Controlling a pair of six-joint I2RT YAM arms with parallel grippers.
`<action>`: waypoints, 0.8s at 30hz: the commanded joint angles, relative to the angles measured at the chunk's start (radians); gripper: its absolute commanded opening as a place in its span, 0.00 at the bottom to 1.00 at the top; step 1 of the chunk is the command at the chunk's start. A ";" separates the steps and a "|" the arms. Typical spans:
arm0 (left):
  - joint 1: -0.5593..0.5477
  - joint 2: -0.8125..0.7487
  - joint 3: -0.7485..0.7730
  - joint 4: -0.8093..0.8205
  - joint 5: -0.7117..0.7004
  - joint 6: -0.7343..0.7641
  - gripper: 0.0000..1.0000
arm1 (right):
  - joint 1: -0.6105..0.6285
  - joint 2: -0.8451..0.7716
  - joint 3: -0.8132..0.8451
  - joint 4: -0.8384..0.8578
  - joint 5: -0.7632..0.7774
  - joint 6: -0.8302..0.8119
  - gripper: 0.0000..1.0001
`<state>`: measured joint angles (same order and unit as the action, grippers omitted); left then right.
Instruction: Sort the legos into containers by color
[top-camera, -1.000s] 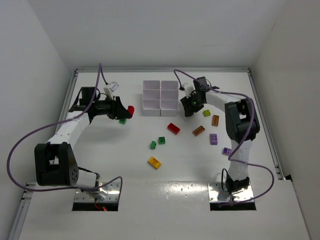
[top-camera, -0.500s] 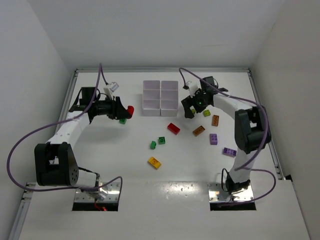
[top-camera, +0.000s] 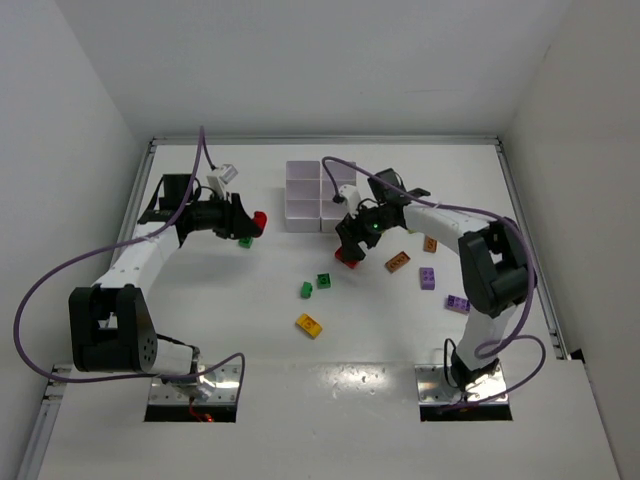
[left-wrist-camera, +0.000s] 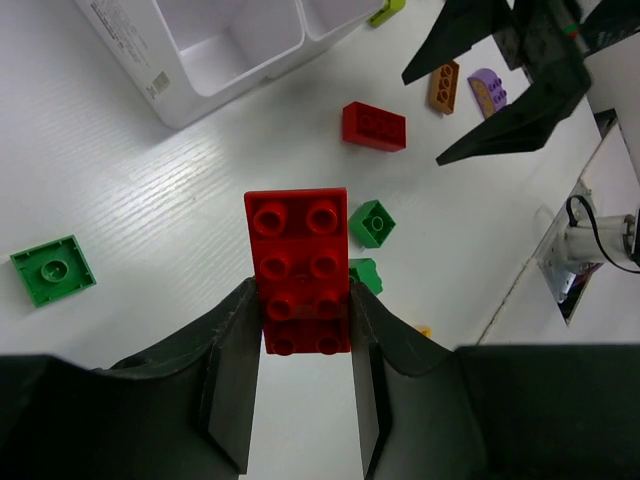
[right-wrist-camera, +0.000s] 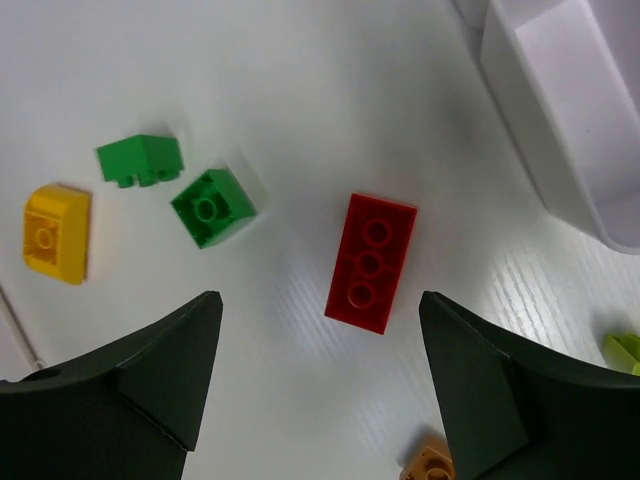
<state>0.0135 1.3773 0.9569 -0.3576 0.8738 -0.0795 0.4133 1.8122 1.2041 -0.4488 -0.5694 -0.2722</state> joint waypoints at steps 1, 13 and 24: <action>-0.004 -0.007 0.049 0.017 -0.013 0.006 0.12 | 0.001 0.047 -0.011 0.085 0.083 0.036 0.80; -0.014 0.022 0.068 0.017 -0.013 0.015 0.13 | 0.067 0.197 0.113 0.010 0.230 0.085 0.76; -0.092 0.104 0.166 0.017 -0.122 0.044 0.13 | 0.067 0.119 0.040 0.024 0.276 0.094 0.11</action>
<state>-0.0444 1.4536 1.0557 -0.3603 0.7879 -0.0589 0.4908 2.0033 1.2736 -0.4290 -0.3130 -0.1879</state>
